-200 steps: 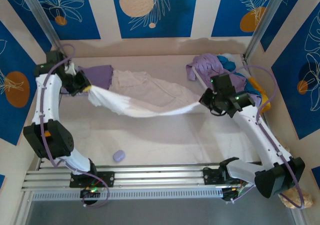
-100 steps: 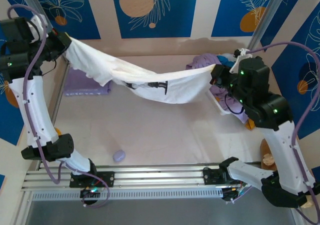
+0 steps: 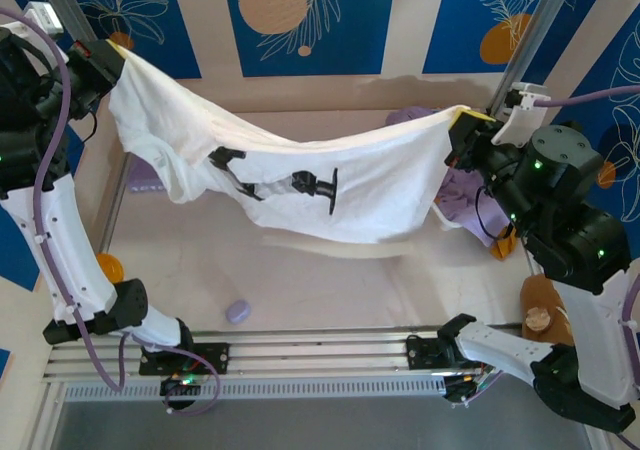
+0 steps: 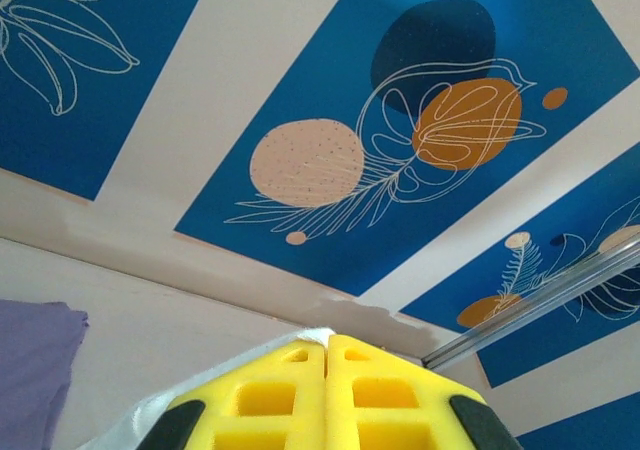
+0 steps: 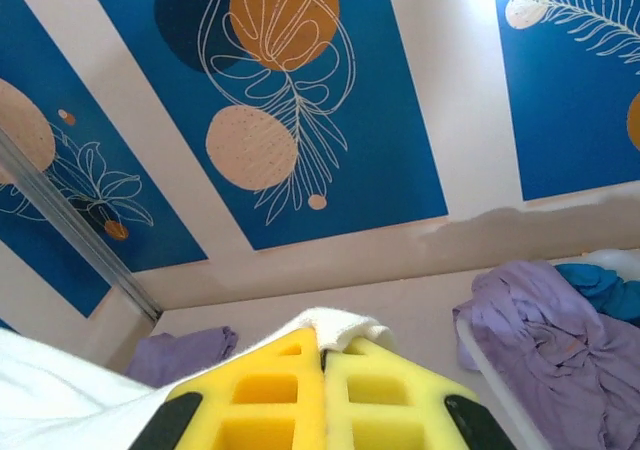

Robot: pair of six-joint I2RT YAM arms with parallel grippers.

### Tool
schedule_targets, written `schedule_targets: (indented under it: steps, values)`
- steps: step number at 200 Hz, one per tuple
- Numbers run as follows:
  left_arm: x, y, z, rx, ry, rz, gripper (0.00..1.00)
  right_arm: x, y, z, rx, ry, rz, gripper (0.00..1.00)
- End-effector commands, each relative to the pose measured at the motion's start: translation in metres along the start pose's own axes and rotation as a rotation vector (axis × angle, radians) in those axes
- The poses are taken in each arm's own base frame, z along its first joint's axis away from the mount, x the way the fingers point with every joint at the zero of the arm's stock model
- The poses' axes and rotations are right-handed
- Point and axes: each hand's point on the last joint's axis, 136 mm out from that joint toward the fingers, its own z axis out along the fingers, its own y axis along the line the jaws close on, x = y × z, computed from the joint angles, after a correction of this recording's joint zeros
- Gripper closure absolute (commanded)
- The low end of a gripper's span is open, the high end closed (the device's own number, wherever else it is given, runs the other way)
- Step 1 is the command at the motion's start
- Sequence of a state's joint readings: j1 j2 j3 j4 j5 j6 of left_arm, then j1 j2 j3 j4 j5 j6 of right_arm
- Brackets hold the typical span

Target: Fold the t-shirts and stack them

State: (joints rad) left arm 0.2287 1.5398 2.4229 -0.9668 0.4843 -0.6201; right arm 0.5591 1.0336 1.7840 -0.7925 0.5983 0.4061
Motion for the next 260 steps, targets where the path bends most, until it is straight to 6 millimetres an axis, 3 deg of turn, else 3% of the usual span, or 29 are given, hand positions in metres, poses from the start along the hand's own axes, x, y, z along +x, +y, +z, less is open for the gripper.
schedule_targets:
  steps: [1,24,67,97,119,145,173,185,193,218,228,246,260]
  values:
    - [-0.014,-0.004,0.019,0.07,-0.019,-0.012,1.0,-0.006,0.005,0.023,0.025,-0.036,-0.058,1.0]
    - [-0.026,-0.003,0.036,0.109,-0.041,-0.019,1.0,-0.007,0.009,0.045,0.025,-0.05,-0.081,1.0]
    - [-0.054,0.012,0.09,0.167,-0.098,-0.057,1.0,-0.022,0.001,0.093,0.033,-0.059,-0.056,1.0]
    - [-0.085,0.013,0.108,0.21,-0.217,-0.026,1.0,-0.044,0.013,0.12,-0.032,-0.109,-0.079,1.0]
    - [-0.122,-0.002,0.095,0.252,-0.388,0.026,1.0,-0.078,0.033,0.124,-0.101,-0.184,-0.121,1.0]
    - [-0.154,-0.024,0.055,0.251,-0.576,0.112,1.0,-0.112,0.057,0.101,-0.181,-0.259,-0.174,1.0]
    - [-0.165,-0.034,0.008,0.232,-0.625,0.154,1.0,-0.112,0.051,0.069,-0.164,-0.244,-0.165,1.0]
    - [-0.156,-0.028,0.004,0.222,-0.567,0.142,1.0,-0.091,0.043,0.057,-0.156,-0.191,-0.14,1.0]
    - [-0.144,-0.014,0.006,0.188,-0.5,0.108,1.0,-0.074,0.037,0.052,-0.146,-0.15,-0.123,1.0]
    - [-0.079,0.033,0.013,0.122,-0.3,-0.011,1.0,0.01,0.002,0.032,-0.078,0.032,-0.034,1.0]
    - [-0.048,0.053,0.016,0.097,-0.248,-0.095,1.0,0.055,-0.015,0.024,-0.043,0.13,0.022,1.0]
    - [0.032,0.114,0.025,-0.03,-0.114,-0.253,1.0,0.136,-0.045,0.009,0.024,0.304,0.099,1.0]
    - [0.099,0.161,0.017,-0.2,0.004,-0.308,1.0,0.195,-0.063,-0.001,0.063,0.427,0.155,1.0]
